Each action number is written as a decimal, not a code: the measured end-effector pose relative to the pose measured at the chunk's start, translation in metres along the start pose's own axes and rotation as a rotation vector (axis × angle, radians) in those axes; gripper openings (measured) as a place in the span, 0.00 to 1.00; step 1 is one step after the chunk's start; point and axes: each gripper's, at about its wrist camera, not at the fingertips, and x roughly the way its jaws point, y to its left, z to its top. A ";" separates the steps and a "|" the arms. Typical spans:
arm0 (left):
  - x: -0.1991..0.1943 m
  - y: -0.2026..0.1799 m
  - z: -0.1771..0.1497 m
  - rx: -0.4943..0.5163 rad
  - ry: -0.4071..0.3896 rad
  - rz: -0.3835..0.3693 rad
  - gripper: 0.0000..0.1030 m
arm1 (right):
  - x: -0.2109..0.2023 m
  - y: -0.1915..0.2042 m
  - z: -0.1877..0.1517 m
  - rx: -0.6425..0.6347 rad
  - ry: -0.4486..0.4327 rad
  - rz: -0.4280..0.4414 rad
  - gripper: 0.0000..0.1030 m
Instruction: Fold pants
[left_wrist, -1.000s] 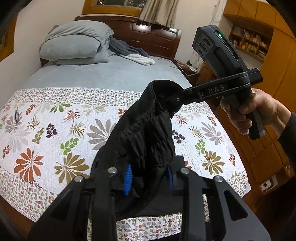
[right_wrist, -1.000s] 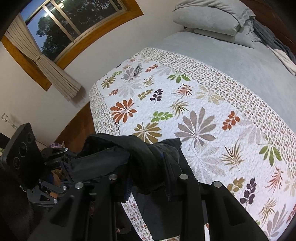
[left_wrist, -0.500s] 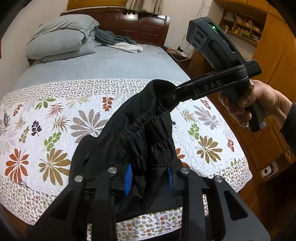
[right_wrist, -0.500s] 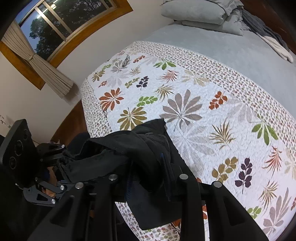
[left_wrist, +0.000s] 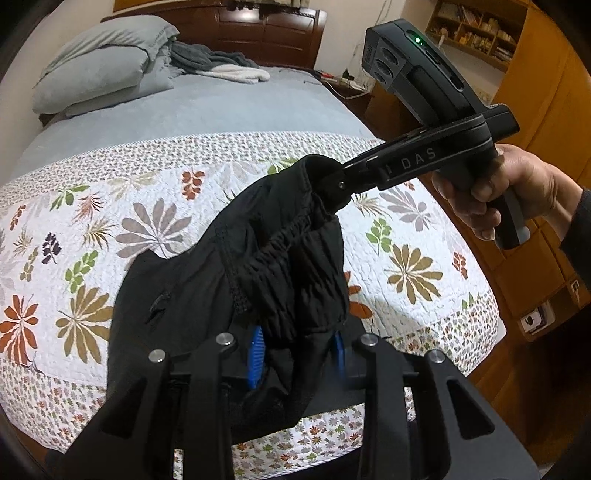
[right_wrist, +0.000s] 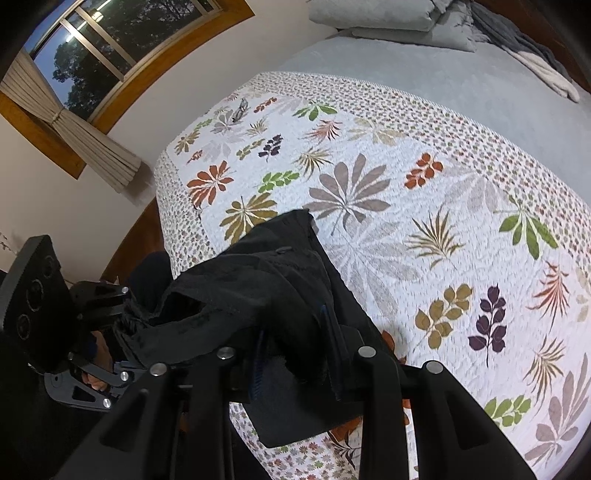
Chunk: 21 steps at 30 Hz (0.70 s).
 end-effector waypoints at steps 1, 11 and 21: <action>0.003 -0.001 -0.001 0.002 0.007 -0.003 0.27 | 0.001 -0.003 -0.004 0.005 0.003 0.000 0.28; 0.039 -0.016 -0.014 0.030 0.078 -0.019 0.27 | 0.018 -0.030 -0.031 0.026 0.031 0.002 0.28; 0.075 -0.025 -0.029 0.052 0.147 -0.024 0.27 | 0.037 -0.056 -0.056 0.041 0.054 0.008 0.28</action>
